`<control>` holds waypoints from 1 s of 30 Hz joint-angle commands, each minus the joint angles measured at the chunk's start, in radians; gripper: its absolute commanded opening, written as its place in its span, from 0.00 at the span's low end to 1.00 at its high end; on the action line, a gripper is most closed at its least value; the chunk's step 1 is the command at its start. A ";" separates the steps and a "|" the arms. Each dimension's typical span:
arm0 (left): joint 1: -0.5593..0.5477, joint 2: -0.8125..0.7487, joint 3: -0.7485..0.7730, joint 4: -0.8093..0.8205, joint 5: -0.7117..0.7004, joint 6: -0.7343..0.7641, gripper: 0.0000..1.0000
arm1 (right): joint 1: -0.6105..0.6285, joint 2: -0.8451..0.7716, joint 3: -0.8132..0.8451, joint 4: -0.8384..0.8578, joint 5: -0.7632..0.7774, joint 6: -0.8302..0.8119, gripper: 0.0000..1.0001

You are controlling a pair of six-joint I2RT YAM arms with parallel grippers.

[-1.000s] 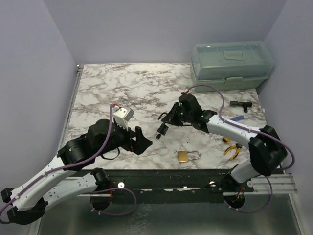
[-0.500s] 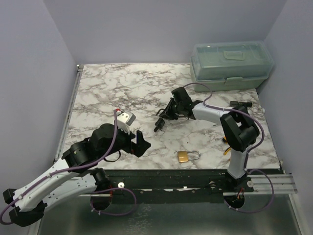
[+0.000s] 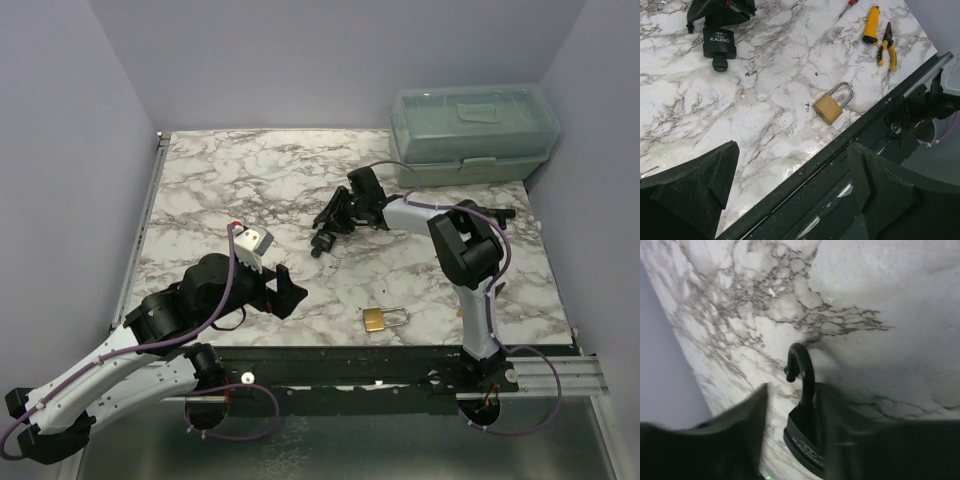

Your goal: Unlock with the key

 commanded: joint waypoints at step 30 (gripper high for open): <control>0.022 0.138 0.049 -0.241 -0.629 -0.376 0.95 | 0.073 -0.802 -0.311 -0.630 0.384 -0.005 0.90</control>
